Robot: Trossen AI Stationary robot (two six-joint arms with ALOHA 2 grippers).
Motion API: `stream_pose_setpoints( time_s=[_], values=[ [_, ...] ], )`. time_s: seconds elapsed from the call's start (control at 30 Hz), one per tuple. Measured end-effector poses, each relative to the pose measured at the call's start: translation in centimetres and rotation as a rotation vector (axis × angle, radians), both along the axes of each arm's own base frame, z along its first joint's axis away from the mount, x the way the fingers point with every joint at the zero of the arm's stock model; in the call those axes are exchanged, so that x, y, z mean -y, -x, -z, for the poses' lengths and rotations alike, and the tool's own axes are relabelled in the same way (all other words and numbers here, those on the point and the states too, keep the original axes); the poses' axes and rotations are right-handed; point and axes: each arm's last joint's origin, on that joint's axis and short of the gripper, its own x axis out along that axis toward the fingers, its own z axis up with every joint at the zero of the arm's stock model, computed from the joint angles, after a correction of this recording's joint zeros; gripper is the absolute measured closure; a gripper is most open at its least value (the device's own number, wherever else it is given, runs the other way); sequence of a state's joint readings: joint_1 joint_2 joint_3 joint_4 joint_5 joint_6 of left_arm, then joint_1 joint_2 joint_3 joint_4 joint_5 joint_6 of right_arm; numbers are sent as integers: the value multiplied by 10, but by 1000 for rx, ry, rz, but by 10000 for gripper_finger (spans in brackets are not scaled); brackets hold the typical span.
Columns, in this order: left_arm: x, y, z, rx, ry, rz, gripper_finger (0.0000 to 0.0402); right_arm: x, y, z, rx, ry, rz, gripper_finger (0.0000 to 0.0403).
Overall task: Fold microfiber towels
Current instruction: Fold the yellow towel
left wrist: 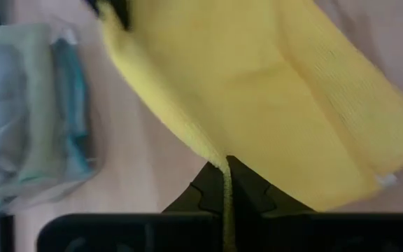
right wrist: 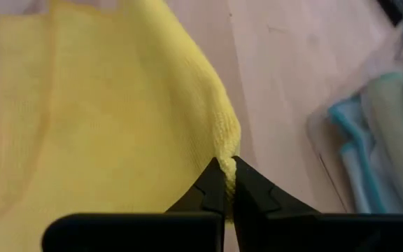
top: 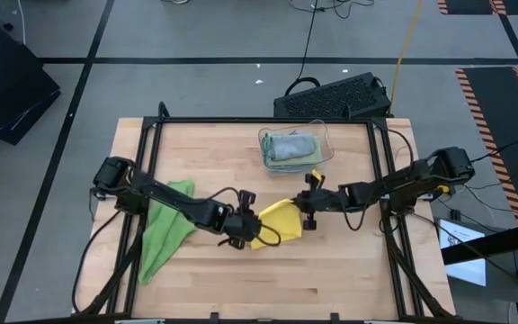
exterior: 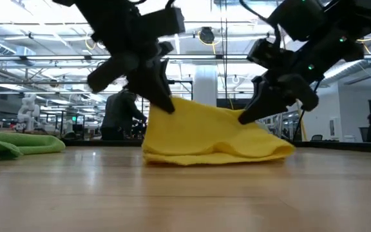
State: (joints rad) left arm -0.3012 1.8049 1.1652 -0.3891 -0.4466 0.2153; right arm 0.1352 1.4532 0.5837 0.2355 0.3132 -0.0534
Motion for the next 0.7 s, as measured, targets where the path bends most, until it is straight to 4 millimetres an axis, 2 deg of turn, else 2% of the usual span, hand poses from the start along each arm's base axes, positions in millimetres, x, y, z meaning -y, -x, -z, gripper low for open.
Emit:
stream_pose_setpoints(
  time_s=[0.17, 0.27, 0.4, 0.5, 0.7],
  values=[
    [17, 1, 13, -30, -25, 65, 392, -19, 4, -1, -6, 149, -31, 403],
    [25, 0, 19, -27, -25, 84, 392, -30, 6, -2, 5, 171, -59, 402],
    [33, 1, 21, -32, -8, 128, 392, -42, 9, -2, 34, 95, -37, 401],
    [37, 0, 24, -40, 60, 161, 392, -49, 9, -3, 67, -31, -45, 400],
    [39, -1, 28, -52, 136, 162, 392, -54, 8, -4, 96, -195, -12, 399]
  ],
)
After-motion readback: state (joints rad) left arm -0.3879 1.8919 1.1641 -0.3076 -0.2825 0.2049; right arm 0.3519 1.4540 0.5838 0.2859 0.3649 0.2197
